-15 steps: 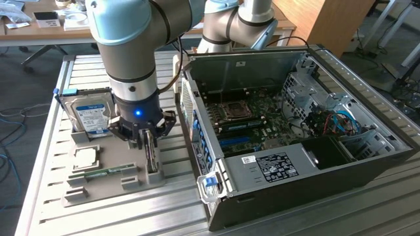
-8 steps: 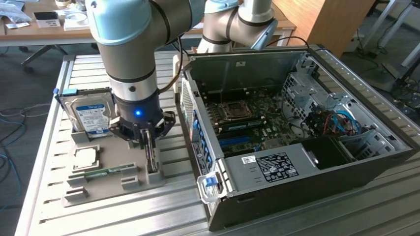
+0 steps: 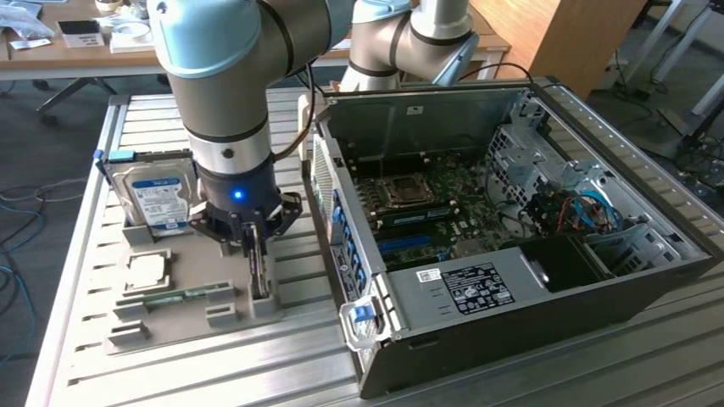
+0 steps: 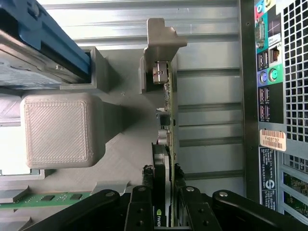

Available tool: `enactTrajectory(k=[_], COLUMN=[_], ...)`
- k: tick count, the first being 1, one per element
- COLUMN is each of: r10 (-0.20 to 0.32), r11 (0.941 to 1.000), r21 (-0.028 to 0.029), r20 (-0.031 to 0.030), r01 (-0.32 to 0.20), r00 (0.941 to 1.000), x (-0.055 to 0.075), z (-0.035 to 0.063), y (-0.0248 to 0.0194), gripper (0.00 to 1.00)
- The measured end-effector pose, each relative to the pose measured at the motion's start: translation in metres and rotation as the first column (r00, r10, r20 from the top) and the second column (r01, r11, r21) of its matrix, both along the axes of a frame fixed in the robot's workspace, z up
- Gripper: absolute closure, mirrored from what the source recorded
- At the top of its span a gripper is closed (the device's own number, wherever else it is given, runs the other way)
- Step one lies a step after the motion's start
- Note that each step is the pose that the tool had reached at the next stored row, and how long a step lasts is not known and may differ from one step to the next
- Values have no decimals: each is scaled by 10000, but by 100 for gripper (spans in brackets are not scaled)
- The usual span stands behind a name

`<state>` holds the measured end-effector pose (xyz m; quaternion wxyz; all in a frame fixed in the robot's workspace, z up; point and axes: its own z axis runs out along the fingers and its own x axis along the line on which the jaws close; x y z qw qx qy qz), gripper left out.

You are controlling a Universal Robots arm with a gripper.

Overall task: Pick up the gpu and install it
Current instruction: 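Pick up the gpu and move the gpu toward the slot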

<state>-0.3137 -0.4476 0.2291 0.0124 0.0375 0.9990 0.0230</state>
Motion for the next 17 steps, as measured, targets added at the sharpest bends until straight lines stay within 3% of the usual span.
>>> enactTrajectory(k=[17], r10=[231], r11=[9997], r21=[0], r20=[0], r01=[-231], r00=[9997], x=[0], z=[0], y=[0], gripper=[73])
